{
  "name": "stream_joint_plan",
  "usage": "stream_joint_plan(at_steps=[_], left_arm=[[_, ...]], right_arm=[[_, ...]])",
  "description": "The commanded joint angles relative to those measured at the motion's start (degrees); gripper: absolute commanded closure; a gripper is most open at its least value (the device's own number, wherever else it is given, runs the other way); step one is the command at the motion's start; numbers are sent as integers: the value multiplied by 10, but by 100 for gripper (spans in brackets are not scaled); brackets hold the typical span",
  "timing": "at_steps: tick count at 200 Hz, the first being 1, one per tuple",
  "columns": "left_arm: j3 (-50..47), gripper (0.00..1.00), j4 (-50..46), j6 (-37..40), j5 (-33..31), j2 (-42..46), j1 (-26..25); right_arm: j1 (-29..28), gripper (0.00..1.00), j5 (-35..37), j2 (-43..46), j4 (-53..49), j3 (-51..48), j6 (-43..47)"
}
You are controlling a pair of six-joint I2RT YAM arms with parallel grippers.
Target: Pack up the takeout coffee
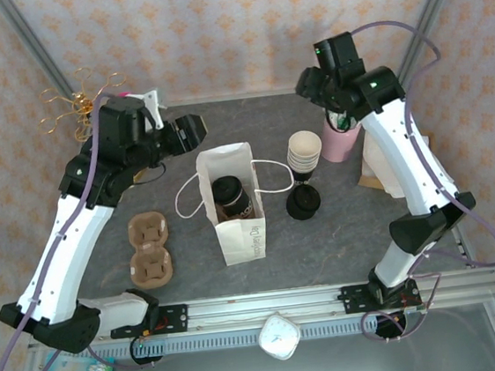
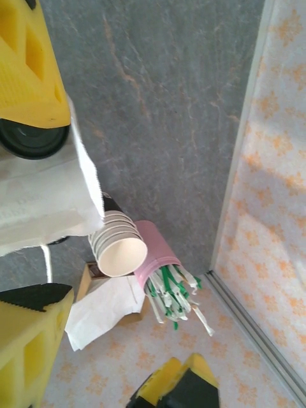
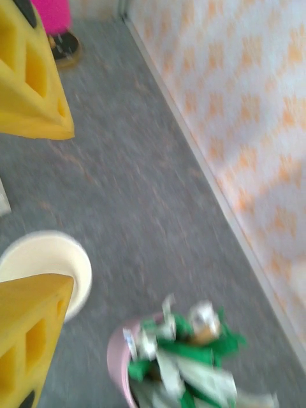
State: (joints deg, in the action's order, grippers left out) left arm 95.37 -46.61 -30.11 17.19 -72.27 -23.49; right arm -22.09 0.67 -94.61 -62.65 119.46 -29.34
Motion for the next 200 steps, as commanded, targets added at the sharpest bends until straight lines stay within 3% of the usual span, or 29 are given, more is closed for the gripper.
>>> stream_joint_plan(at_steps=[1, 24, 35, 65, 95, 200], left_arm=[[22, 32, 32, -3, 5, -16, 5], [27, 32, 46, -3, 6, -28, 6], [26, 32, 51, -4, 6, -33, 6], [30, 32, 54, 1, 19, -46, 5], [40, 32, 43, 17, 16, -57, 5], [62, 32, 26, 40, 14, -76, 6]], right_arm=[[13, 40, 45, -15, -51, -2, 57], [68, 40, 47, -47, -120, -4, 67], [89, 40, 16, -51, -119, -27, 91], [106, 45, 13, -46, -107, -79, 94], [132, 56, -34, -35, -70, -145, 91], [144, 61, -62, -84, -13, -113, 94]])
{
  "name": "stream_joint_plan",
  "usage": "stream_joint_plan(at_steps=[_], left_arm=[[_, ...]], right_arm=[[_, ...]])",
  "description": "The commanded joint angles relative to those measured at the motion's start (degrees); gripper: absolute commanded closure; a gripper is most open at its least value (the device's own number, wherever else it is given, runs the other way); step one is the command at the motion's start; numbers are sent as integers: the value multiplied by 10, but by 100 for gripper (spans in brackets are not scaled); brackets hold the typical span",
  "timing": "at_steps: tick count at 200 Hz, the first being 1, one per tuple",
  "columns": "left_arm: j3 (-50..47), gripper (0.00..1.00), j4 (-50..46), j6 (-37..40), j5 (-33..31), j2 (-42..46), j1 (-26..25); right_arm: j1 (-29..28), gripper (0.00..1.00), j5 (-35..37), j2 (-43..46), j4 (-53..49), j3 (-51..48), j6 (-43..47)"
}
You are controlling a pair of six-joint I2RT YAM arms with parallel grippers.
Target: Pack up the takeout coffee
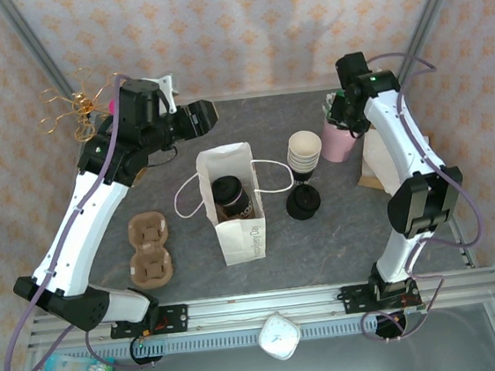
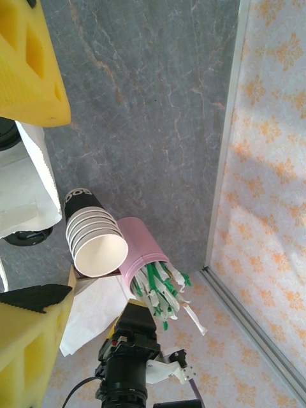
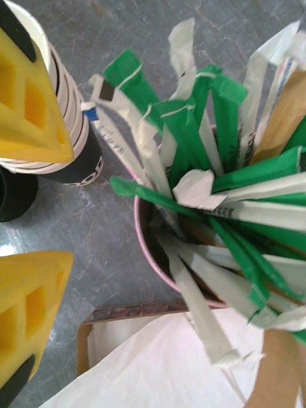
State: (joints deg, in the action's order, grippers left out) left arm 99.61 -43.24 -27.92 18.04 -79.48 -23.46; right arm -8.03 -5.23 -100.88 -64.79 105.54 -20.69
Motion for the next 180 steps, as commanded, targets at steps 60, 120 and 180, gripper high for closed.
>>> stream_joint_plan(at_steps=[60, 120, 180], left_arm=[[22, 32, -9, 21, -1, -7, 5], [28, 32, -10, 22, -1, -14, 6], [29, 32, -10, 23, -3, -13, 5]], right_arm=[[14, 71, 5, -45, 11, 40, 7], [16, 81, 4, -41, 31, 22, 13], [17, 89, -13, -32, 47, 3, 18]])
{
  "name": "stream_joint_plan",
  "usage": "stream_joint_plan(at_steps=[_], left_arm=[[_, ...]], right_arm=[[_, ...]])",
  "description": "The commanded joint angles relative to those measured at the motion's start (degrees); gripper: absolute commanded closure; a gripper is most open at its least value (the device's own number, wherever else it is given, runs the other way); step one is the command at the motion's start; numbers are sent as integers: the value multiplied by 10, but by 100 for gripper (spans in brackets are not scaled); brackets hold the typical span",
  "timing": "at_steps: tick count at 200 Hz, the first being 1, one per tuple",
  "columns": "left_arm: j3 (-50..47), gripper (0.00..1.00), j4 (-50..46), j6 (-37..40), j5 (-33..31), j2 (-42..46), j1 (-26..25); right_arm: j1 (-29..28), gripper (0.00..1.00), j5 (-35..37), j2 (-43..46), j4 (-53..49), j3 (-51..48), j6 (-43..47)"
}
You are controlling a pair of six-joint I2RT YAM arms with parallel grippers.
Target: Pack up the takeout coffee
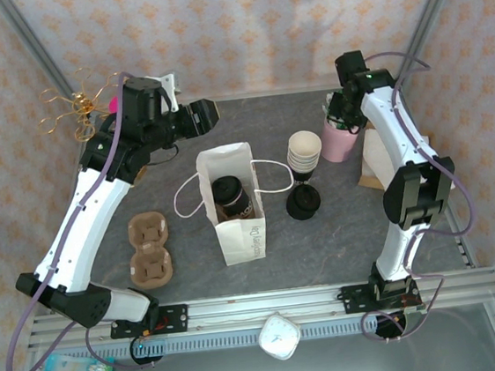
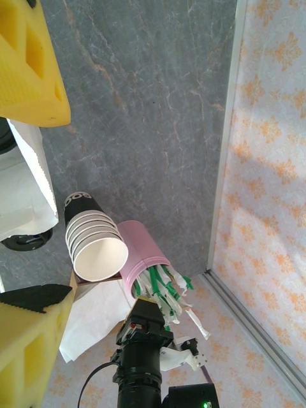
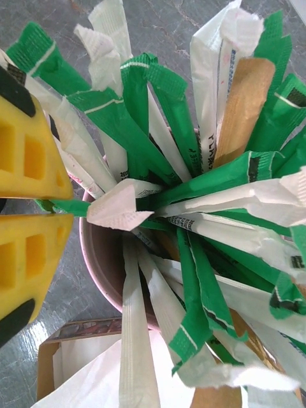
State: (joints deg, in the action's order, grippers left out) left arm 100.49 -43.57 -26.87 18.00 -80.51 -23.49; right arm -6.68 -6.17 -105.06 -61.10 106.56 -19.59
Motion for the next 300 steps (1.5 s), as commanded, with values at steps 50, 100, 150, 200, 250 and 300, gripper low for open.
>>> stream_joint_plan(at_steps=[50, 100, 150, 200, 250, 300], left_arm=[[21, 32, 3, 11, -4, 5, 5], [-49, 33, 42, 5, -15, 57, 6], [-186, 33, 108, 9, -49, 138, -2], [-269, 32, 156, 16, -97, 199, -48], [-332, 30, 154, 9, -102, 289, -55], [-347, 29, 124, 7, -128, 336, -55]], right_arm=[[3, 100, -3, 28, 6, 7, 7], [3, 100, -14, 82, -4, 24, 5], [3, 100, -8, 209, 30, -31, 21], [-42, 100, -96, 316, 38, -28, 29], [-196, 100, -160, 340, 27, 64, -5], [-273, 100, -272, 370, 115, 8, -22]])
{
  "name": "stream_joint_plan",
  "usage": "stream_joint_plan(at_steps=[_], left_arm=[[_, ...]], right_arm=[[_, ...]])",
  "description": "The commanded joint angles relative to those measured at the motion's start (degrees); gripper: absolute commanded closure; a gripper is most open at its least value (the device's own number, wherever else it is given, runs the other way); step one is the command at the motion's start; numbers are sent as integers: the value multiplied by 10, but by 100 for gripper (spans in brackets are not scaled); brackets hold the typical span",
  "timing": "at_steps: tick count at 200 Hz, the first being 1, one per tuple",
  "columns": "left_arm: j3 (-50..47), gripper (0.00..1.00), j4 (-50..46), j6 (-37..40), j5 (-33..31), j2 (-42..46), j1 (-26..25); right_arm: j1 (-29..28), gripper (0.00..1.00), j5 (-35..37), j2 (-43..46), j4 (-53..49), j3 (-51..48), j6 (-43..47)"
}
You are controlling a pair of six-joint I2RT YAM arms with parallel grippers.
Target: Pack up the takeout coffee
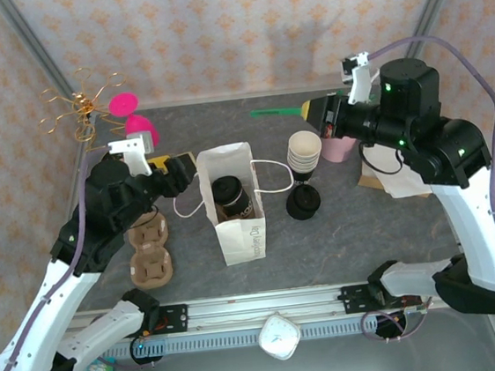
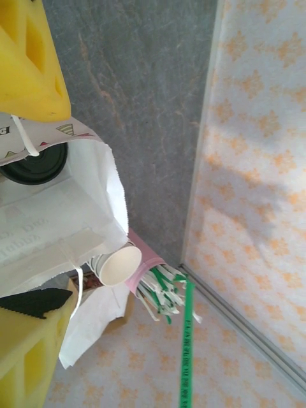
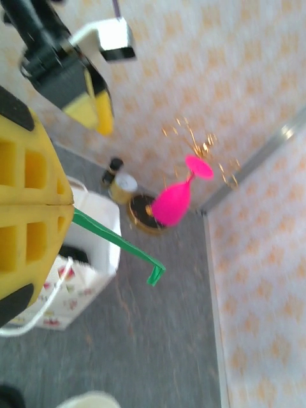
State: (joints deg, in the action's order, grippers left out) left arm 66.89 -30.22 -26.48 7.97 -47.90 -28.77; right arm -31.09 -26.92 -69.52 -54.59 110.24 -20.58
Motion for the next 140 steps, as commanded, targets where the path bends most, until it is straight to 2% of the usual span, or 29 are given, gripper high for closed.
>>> stream_joint_plan(at_steps=[1, 29, 105, 123, 133, 140], left_arm=[[-12, 29, -10, 2, -28, 11, -2], [-22, 29, -12, -1, -51, 25, -1], [-31, 28, -8, 27, -54, 19, -2], [-31, 27, -4, 33, -48, 11, -2], [-31, 28, 2, 35, -42, 7, -2], [-30, 28, 6, 33, -37, 5, -2]], right_arm=[[-31, 100, -65, 15, 51, -30, -11], [-74, 100, -75, 11, 45, -60, 3], [-157, 100, -46, 22, 35, -153, -20], [-179, 81, -41, -10, 46, -143, -14], [-183, 67, -37, -29, 45, -123, -9], [-184, 63, -22, -43, 38, -105, -4]])
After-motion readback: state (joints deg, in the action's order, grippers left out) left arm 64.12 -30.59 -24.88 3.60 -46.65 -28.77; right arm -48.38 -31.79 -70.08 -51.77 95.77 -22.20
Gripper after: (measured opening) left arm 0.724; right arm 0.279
